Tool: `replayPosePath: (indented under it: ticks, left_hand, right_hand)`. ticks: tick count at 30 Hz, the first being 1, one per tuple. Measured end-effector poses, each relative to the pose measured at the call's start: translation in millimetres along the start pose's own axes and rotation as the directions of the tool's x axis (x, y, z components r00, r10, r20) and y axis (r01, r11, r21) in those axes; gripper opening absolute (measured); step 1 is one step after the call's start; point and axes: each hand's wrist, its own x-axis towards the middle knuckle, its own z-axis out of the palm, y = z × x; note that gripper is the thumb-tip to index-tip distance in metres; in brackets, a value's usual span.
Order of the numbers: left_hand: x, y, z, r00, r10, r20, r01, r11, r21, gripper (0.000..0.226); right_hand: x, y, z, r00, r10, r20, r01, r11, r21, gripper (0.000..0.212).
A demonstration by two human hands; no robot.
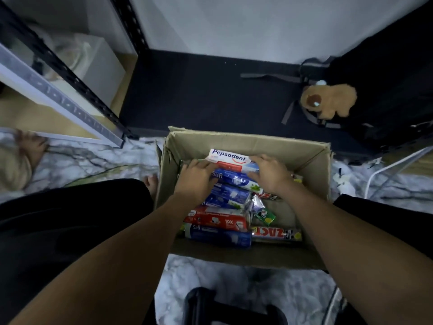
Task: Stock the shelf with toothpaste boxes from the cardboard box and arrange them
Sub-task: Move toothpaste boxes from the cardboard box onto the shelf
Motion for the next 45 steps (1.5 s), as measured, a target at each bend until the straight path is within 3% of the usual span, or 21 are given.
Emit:
replayPosePath:
  ticks: [9,18,22,29,34,39,45]
  left_hand:
    - [-0.7,-16.3,22.0,0.994,-0.102,0.038,0.104,0.993,-0.053,0.039]
    - [9.9,2.6,28.9,0.997,-0.026,0.075,0.027,1.000,-0.015,0.046]
    - [24.4,12.8,34.6,0.997,0.036,0.070,-0.038,0.999,0.033,0.051]
    - [58.8,13.2,36.7,0.947,0.067,0.313,-0.122,0.980,0.158,0.065]
    - [69.8,16.8,29.2,0.934,0.056,0.354,-0.149,0.959,0.239,0.073]
    - [76.2,18.9,22.9,0.903,0.042,0.428,-0.073,0.996,0.058,0.070]
    - [63.9,24.2,17.7,0.934,0.052,0.353,-0.064,0.998,0.022,0.063]
  right_hand:
    - [10.2,8.5,15.9,0.999,0.001,0.036,-0.001,1.000,0.021,0.060]
    - [-57.0,57.6,32.7,0.956,0.293,-0.021,-0.285,0.941,0.182,0.049]
    - [-74.2,63.8,44.4,0.933,0.356,-0.045,-0.343,0.922,0.179,0.056]
    - [-74.1,57.7,58.5,0.921,0.390,-0.017,-0.375,0.896,0.240,0.061]
    - [-75.0,56.5,56.8,0.927,0.375,-0.007,-0.351,0.874,0.337,0.055]
    - [-79.1,58.5,45.7,0.933,0.359,0.021,-0.336,0.848,0.409,0.048]
    - [-97.9,68.5,30.2,0.929,0.369,0.037,-0.350,0.838,0.420,0.043]
